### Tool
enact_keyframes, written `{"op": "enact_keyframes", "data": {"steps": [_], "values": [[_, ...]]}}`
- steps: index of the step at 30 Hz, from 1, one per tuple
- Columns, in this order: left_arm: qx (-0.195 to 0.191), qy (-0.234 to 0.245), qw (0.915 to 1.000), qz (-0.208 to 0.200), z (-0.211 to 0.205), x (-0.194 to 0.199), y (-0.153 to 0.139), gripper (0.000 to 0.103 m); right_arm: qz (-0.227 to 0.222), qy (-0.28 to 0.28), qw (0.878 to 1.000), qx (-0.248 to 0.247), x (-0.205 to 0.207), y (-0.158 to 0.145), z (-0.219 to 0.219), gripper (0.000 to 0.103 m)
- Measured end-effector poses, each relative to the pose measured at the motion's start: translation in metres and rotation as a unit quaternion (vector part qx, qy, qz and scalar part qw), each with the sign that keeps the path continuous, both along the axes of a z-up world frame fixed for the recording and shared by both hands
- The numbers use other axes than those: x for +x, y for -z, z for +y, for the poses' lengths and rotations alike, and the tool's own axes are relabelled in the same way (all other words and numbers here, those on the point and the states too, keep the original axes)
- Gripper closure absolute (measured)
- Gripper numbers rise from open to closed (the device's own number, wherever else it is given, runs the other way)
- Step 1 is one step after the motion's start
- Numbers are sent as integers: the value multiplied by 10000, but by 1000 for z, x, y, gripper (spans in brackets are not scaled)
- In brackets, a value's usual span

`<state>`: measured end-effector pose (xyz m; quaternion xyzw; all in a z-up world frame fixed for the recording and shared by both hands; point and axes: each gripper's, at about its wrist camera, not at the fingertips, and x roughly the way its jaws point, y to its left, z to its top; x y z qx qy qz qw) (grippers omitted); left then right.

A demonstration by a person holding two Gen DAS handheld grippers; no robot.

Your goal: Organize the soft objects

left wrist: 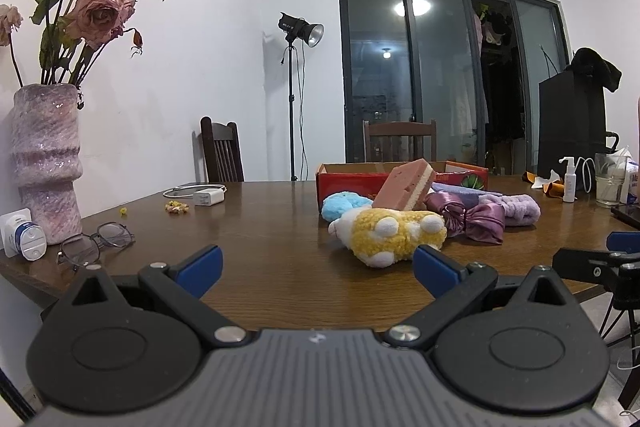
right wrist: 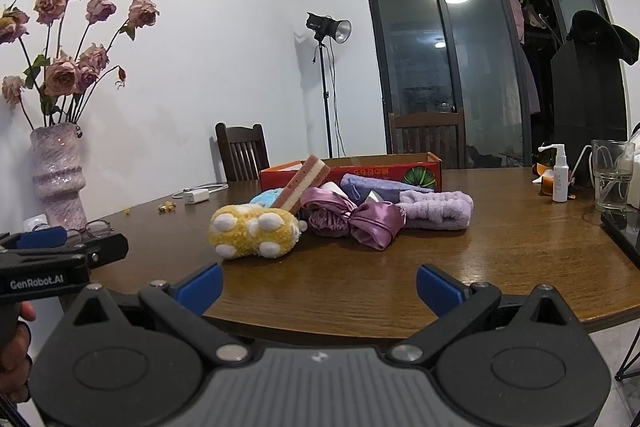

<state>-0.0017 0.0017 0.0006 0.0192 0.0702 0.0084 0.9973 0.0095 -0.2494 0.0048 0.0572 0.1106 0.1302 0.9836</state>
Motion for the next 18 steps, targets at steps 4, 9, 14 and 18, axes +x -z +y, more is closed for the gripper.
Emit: {"op": "enact_keyframes", "data": {"steps": [4,9,14,18], "values": [[-6,-14,10000,-3,1,0,0,0,15,-64,10000,-18,0,1,1,0],[-22,-63,10000,-13,1,1,0,0,-3,-52,10000,0,0,1,0,0],[1,-54,10000,-8,1,1,1,0,17,-22,10000,48,1,1,-1,0],[-4,-59,10000,-1,1,1,1,0,28,-37,10000,49,1,2,-1,0]]}}
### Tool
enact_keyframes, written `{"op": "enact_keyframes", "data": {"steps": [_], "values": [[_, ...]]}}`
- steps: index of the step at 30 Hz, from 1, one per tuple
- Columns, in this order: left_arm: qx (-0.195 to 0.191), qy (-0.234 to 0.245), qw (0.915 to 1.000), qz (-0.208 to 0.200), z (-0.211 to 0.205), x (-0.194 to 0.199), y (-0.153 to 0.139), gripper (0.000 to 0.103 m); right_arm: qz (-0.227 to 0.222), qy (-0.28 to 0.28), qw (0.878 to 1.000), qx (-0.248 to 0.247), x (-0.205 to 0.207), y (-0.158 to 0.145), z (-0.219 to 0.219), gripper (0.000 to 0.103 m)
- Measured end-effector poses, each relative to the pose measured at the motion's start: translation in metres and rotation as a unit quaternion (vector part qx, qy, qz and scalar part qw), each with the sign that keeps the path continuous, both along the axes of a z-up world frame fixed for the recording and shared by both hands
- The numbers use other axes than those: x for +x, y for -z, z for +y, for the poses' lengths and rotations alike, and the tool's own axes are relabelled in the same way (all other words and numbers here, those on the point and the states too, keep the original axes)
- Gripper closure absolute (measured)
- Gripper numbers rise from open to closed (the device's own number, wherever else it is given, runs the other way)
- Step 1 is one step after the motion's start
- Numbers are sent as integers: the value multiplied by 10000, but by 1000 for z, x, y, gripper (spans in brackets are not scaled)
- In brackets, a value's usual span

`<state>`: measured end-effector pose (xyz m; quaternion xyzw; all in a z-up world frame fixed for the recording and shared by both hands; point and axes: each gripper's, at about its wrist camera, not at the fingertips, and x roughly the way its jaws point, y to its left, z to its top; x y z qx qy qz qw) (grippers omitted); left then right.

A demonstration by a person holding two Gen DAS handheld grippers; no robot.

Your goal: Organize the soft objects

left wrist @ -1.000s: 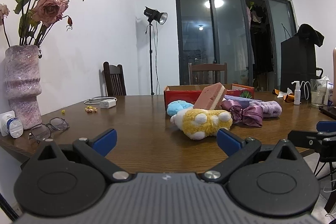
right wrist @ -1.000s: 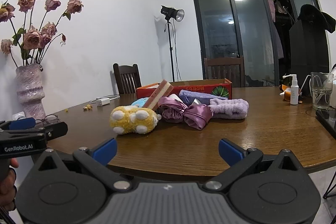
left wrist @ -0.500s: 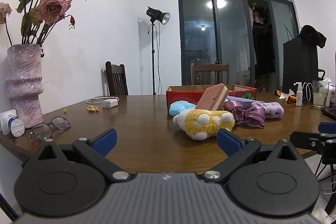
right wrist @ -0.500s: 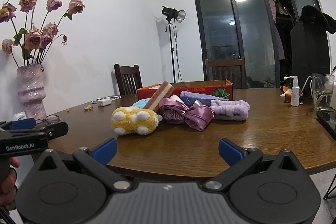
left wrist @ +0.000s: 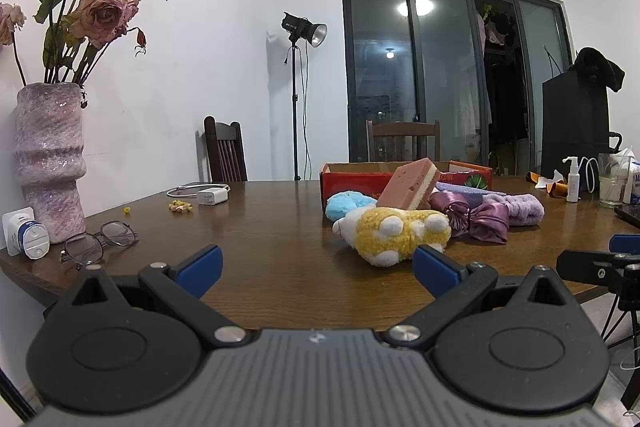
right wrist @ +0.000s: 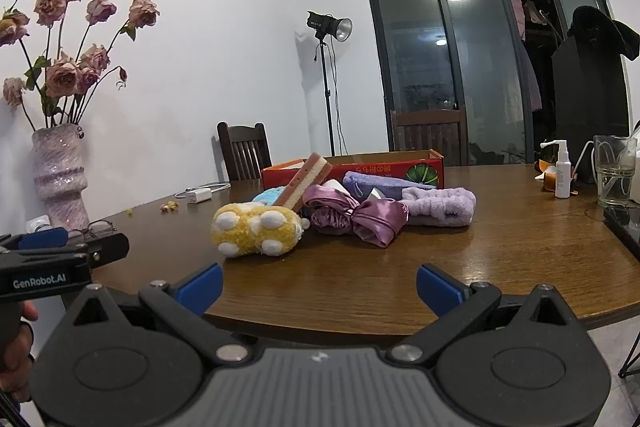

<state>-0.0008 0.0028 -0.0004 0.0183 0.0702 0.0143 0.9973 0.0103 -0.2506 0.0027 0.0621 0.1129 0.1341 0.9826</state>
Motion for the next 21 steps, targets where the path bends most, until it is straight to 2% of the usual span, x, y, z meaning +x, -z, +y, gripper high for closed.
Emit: {"op": "enact_keyframes", "data": {"steps": [21], "values": [[1,2,10000,3,-1,0,0,0,-18,-3,10000,10,-1,1,1,0]]}}
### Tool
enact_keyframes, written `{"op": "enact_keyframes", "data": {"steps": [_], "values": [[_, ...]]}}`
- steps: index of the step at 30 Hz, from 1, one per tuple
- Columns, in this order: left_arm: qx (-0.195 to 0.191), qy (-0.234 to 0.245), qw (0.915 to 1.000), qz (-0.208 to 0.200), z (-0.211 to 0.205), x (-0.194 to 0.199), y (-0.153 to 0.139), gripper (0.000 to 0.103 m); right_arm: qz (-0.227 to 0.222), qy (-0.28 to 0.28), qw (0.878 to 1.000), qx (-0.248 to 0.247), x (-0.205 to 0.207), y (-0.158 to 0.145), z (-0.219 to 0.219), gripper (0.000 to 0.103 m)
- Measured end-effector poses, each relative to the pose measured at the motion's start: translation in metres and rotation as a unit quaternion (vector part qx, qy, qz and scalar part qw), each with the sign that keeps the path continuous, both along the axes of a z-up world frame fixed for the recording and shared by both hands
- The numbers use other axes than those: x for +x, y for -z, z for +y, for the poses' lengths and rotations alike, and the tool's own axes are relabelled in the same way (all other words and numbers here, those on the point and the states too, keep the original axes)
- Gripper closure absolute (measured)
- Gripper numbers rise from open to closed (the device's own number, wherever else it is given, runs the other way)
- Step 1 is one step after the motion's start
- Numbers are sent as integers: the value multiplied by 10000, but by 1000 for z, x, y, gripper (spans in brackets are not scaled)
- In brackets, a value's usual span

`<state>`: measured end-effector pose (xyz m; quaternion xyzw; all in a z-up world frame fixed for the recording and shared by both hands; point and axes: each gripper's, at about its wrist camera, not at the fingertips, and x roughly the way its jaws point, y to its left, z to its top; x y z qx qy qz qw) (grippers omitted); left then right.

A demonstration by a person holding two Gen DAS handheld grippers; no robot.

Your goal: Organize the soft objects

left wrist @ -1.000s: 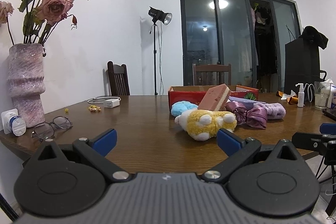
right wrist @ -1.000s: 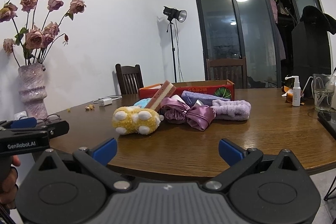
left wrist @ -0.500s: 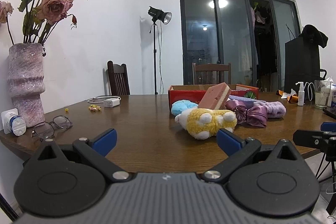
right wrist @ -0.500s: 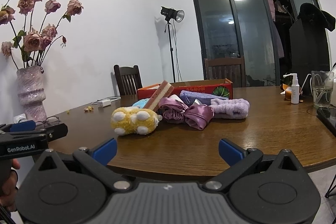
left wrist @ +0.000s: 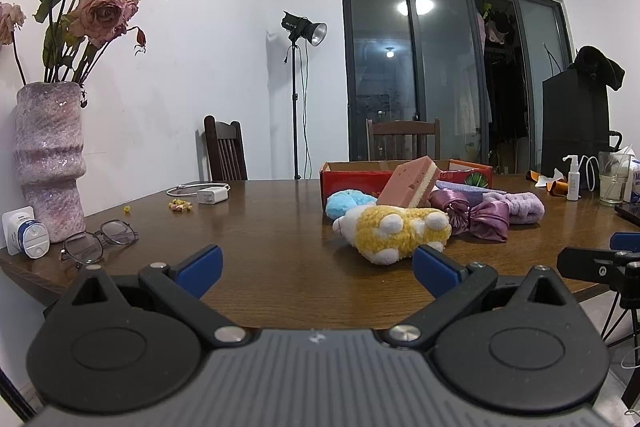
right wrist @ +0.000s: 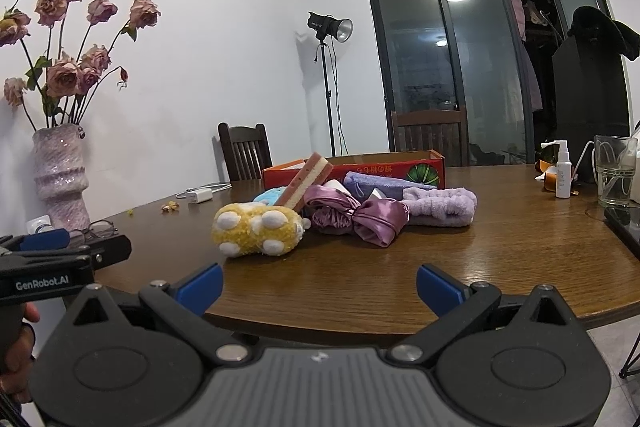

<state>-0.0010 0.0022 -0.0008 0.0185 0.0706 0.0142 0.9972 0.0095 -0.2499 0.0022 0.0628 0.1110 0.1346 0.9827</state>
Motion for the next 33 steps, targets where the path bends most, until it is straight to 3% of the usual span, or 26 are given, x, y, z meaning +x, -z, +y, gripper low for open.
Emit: {"op": "enact_keyframes", "data": {"steps": [14,21,27,29,32,33], "values": [[51,10,10000,7,-2,1,2,0,-7,-111,9999,79,1,-5,-3,0],[199,181,9995,-165,5,24,-18,0,-445,-81,9981,407,18,-32,-26,0],[-189,680,9967,390,17,84,-33,0,-64,-531,9983,216,67,-49,-22,0],[-371,904,9933,611,18,108,-33,0,225,-687,9963,459,93,-49,-16,2],[-758,1197,9831,1155,21,149,-26,9,697,-909,9884,1002,134,-41,-9,19],[-987,1223,9781,1366,24,161,-24,20,841,-922,9860,1105,147,-38,-5,25]]}}
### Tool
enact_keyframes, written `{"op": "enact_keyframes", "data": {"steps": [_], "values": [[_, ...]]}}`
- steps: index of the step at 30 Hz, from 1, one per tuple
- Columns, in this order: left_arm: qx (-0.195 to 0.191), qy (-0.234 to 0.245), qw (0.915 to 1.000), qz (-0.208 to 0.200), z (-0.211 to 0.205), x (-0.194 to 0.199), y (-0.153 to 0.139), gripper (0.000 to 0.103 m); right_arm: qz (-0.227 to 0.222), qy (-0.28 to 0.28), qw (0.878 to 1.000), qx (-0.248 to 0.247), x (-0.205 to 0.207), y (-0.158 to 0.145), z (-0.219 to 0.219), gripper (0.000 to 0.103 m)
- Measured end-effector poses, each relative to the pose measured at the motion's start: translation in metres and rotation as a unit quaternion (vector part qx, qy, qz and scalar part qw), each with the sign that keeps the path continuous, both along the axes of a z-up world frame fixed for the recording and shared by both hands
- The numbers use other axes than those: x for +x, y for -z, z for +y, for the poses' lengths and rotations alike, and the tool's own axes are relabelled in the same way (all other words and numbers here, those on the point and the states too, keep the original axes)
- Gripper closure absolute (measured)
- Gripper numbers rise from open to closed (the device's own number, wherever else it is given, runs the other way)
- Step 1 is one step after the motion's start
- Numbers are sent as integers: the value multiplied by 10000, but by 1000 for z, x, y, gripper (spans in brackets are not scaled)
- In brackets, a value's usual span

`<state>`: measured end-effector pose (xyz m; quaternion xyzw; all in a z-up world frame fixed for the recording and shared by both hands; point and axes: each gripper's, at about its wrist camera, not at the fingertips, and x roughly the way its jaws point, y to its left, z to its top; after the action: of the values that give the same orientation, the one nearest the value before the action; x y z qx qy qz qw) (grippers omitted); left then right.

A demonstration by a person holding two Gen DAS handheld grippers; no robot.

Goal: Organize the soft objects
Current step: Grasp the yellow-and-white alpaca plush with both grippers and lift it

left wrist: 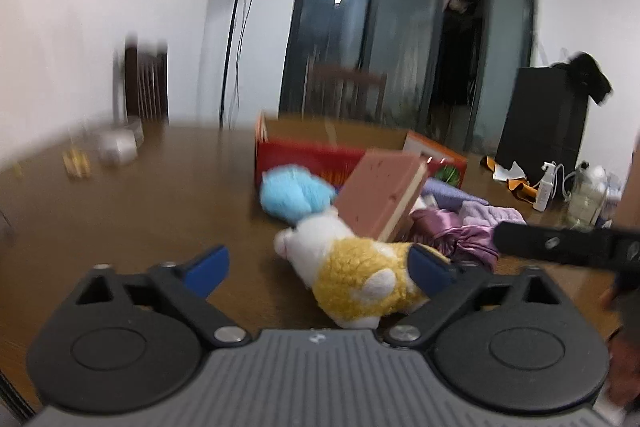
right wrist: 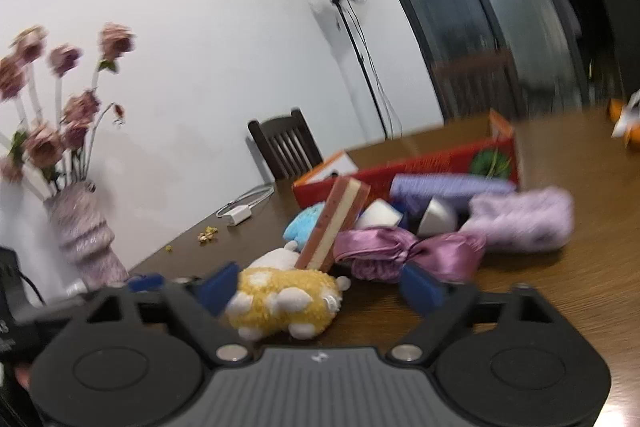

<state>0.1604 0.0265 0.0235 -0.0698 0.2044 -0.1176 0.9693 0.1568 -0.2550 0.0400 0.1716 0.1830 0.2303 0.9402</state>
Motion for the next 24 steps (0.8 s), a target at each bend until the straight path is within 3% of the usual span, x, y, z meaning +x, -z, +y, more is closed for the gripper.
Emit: {"op": "enact_keyframes", "data": {"steps": [2,4,5,6,9,14,16,18,20,24], "values": [[-661,170,9964,493,11,27,6,30,228,-61,9996,134,23,7,8,29],[-1421,225,9853,922,25,48,12,39,346,-85,9992,169,39,12,17,30],[-1596,271,9818,994,27,51,13,43,448,-75,9988,193,47,15,21,30],[-1646,354,9805,1014,27,54,13,45,578,-61,9980,236,55,19,23,32],[-1663,384,9785,1159,26,53,15,52,902,-269,9939,567,68,27,28,54],[-1666,498,9772,1222,32,16,13,52,1005,-547,9916,601,44,28,30,57],[-1746,565,9757,1200,35,8,15,45,1049,-634,9904,641,29,28,26,58],[-1834,722,9719,1286,37,11,23,41,1061,-670,9902,616,21,31,25,59],[-2096,765,9651,1369,38,15,29,44,1071,-670,9900,631,19,33,24,59],[-1949,683,9726,1068,31,6,15,47,1006,-669,9905,650,16,30,23,59]]}}
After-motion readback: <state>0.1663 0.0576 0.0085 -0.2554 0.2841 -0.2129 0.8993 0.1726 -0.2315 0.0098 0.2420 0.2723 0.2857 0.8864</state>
